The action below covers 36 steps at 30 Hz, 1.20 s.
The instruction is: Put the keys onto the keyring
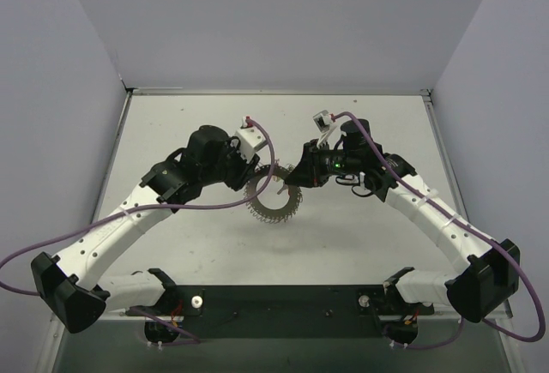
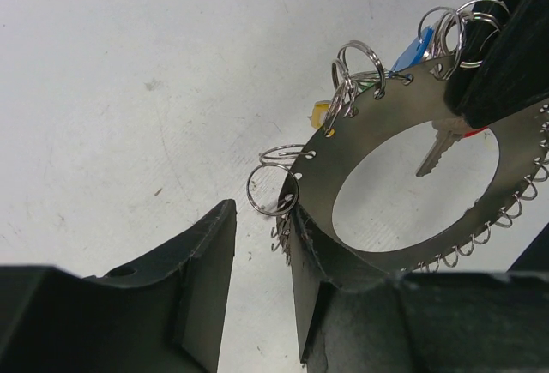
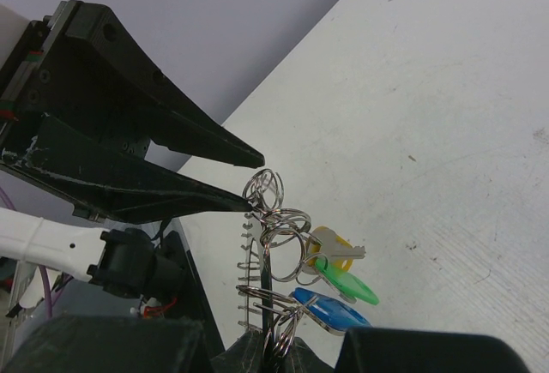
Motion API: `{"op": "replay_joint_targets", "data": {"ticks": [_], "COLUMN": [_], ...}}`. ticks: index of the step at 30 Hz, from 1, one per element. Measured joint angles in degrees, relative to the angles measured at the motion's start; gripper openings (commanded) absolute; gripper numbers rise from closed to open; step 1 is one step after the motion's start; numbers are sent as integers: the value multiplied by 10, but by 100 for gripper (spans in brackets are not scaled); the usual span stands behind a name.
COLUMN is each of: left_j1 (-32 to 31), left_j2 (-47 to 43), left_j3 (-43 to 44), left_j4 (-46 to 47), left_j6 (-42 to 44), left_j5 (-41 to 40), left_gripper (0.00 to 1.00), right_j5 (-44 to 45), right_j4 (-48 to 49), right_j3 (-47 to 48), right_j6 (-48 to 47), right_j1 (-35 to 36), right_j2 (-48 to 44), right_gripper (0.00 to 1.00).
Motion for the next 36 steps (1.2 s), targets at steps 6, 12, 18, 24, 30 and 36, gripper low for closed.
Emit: {"op": "replay_joint_targets", "data": {"ticks": [6, 12, 18, 24, 30, 36], "left_j1": [7, 15, 17, 22, 101, 216], "left_j2": [-7, -20, -30, -36, -61, -89], "left_j3": [-7, -13, -18, -25, -37, -41], "left_j4": [2, 8, 20, 41, 65, 108], "left_j6": [0, -1, -9, -21, -62, -142], "left_j5": [13, 30, 38, 54, 123, 278], "left_gripper": [31, 55, 56, 48, 67, 65], "right_j5": [-3, -10, -21, -27, -35, -58], "right_j4": [0, 0, 2, 7, 14, 17], "right_j3": [0, -1, -4, -8, -14, -31], "right_j6": [0, 0, 0, 0, -8, -33], "right_j1": [0, 0, 0, 0, 0, -3], "right_j2": [0, -1, -2, -3, -7, -31], "right_gripper": [0, 0, 0, 0, 0, 0]}}
